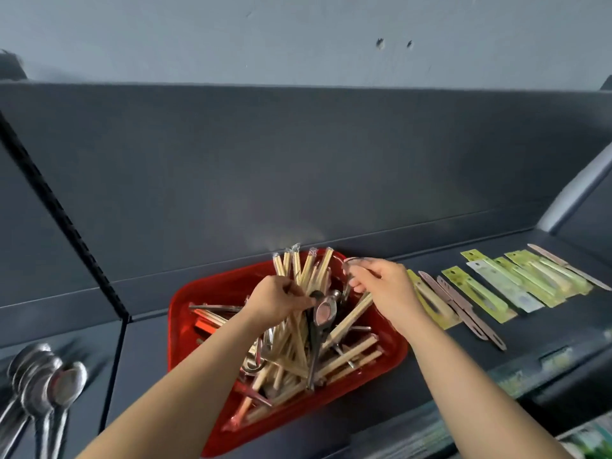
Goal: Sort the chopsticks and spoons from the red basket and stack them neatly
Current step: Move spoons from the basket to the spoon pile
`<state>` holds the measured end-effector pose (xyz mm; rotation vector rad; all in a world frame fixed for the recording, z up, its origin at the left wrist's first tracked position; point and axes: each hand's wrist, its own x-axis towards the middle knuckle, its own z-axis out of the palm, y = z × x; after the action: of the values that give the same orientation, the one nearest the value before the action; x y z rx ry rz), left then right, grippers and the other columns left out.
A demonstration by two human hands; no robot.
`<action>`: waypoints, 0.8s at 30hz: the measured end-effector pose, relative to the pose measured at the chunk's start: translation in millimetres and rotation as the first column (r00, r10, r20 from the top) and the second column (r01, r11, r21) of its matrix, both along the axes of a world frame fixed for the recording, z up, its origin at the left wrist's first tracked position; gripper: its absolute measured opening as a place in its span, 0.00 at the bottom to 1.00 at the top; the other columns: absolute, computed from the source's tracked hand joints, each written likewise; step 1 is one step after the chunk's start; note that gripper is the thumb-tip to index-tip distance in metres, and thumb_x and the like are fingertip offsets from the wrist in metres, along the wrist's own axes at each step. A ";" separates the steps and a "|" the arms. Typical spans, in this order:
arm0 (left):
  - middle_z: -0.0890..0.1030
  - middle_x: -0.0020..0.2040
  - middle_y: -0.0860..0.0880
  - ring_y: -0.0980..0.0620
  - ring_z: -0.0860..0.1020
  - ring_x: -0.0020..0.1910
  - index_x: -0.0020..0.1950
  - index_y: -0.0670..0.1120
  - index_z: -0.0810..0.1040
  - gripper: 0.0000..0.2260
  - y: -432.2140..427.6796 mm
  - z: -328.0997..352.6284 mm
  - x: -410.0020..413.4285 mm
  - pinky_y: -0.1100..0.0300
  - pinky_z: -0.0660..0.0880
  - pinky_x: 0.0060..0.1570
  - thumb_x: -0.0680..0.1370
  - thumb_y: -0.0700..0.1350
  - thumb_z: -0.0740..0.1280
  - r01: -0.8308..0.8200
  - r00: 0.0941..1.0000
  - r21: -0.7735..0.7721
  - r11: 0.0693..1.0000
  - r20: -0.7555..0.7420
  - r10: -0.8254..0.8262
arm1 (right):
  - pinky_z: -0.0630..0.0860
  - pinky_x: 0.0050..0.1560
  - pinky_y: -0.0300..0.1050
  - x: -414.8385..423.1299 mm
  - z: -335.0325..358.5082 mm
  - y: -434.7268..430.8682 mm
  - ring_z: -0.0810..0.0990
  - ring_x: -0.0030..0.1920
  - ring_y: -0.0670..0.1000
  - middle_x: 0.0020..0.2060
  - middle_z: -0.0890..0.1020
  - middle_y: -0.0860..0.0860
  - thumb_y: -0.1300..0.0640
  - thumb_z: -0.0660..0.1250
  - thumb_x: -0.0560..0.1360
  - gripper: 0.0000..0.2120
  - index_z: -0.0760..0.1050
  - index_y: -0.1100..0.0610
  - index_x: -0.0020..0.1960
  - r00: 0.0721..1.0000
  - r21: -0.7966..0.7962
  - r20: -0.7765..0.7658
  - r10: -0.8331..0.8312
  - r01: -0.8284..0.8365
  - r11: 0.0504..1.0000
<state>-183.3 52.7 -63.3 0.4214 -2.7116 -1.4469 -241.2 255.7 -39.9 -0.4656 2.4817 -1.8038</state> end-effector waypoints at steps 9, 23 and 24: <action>0.73 0.27 0.50 0.52 0.69 0.27 0.32 0.40 0.77 0.10 7.9 -3.5 -6.3 0.66 0.62 0.23 0.73 0.42 0.69 -0.120 0.993 -0.197 0.973 -0.023 0.118 | 0.73 0.26 0.39 -13.9 -10.7 -8.5 0.76 0.23 0.48 0.23 0.80 0.51 0.66 0.64 0.74 0.07 0.80 0.61 0.40 0.922 0.185 0.387 0.007 -0.085 0.979; 0.69 0.26 0.54 0.56 0.64 0.21 0.46 0.44 0.76 0.05 -19.2 -8.4 24.9 0.61 0.62 0.23 0.79 0.43 0.63 -0.405 0.898 0.224 0.887 -0.084 0.431 | 0.72 0.22 0.35 -26.9 -16.9 -42.4 0.77 0.20 0.45 0.25 0.82 0.52 0.64 0.66 0.77 0.12 0.75 0.66 0.59 0.906 0.525 0.422 -0.032 -0.216 0.823; 0.69 0.25 0.54 0.57 0.65 0.20 0.45 0.45 0.76 0.05 -19.0 -10.7 26.2 0.61 0.62 0.22 0.79 0.43 0.62 -0.407 0.899 0.228 0.884 -0.073 0.433 | 0.71 0.22 0.35 -28.7 -16.3 -43.6 0.76 0.19 0.45 0.26 0.82 0.53 0.64 0.67 0.76 0.13 0.76 0.66 0.60 0.897 0.527 0.440 -0.046 -0.216 0.822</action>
<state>-157.1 33.7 -74.0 0.8424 -2.1931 -1.5630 -269.9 212.1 -56.2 -0.1103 2.4362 -0.9077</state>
